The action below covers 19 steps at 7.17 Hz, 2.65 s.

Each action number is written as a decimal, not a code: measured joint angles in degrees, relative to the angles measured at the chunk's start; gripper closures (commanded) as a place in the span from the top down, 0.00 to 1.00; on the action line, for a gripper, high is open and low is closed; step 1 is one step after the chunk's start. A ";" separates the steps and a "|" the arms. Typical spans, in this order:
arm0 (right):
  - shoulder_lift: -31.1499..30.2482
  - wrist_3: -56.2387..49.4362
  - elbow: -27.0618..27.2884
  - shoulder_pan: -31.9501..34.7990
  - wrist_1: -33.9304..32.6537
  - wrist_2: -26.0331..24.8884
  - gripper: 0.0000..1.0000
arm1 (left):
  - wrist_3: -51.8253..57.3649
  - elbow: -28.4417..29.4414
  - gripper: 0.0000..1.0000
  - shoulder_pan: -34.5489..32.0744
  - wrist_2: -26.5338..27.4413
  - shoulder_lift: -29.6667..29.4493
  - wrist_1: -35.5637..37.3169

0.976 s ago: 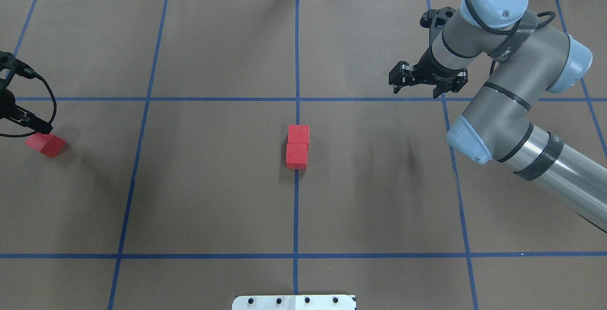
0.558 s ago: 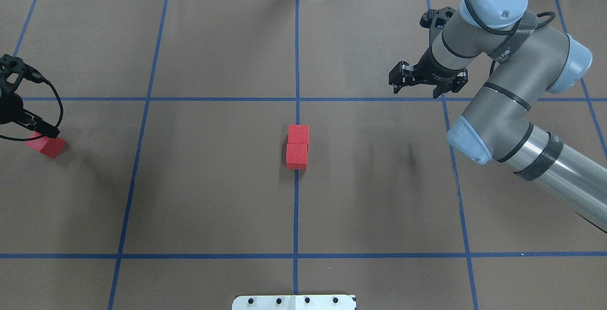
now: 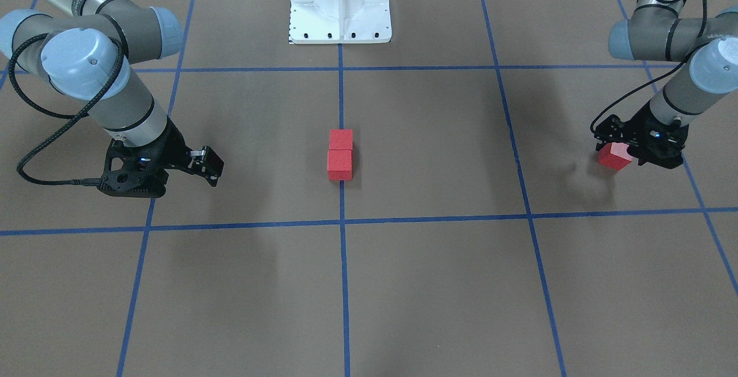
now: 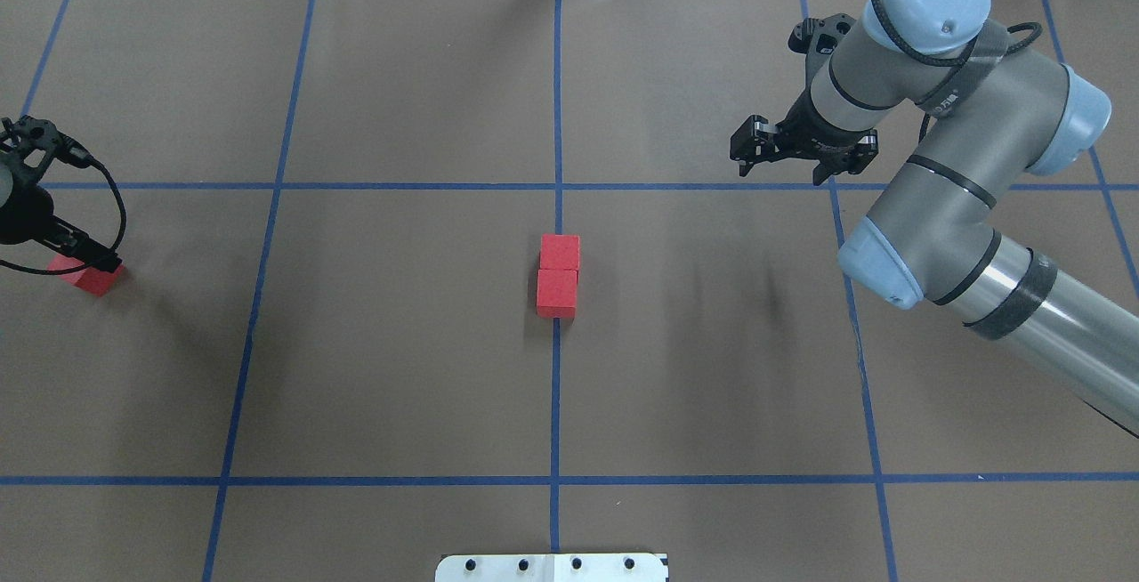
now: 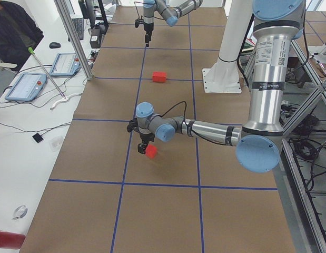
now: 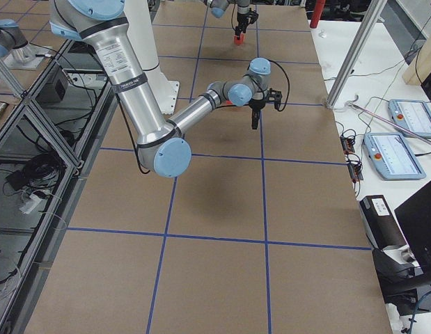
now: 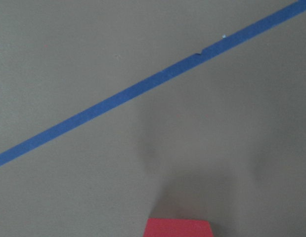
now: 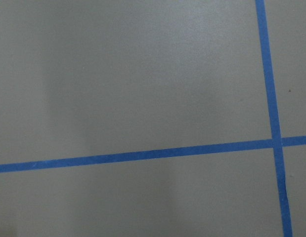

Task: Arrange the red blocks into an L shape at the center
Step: 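Grasp the last red cube with the left gripper and lift it, then carry the red cube with the left gripper next to the cube pair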

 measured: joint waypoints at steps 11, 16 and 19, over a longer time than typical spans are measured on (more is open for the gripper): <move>0.33 -0.03 -0.26 -0.09 0.09 -0.08 0.99 | -18.56 -3.05 0.00 2.95 -7.69 -11.71 6.20; 0.03 -0.07 -0.18 0.14 0.09 -0.07 0.99 | -34.22 -3.13 0.00 12.25 -3.14 -23.28 12.29; 0.00 -0.07 -0.18 0.18 0.09 -0.09 0.99 | -44.21 0.35 0.00 18.41 1.65 -31.66 13.04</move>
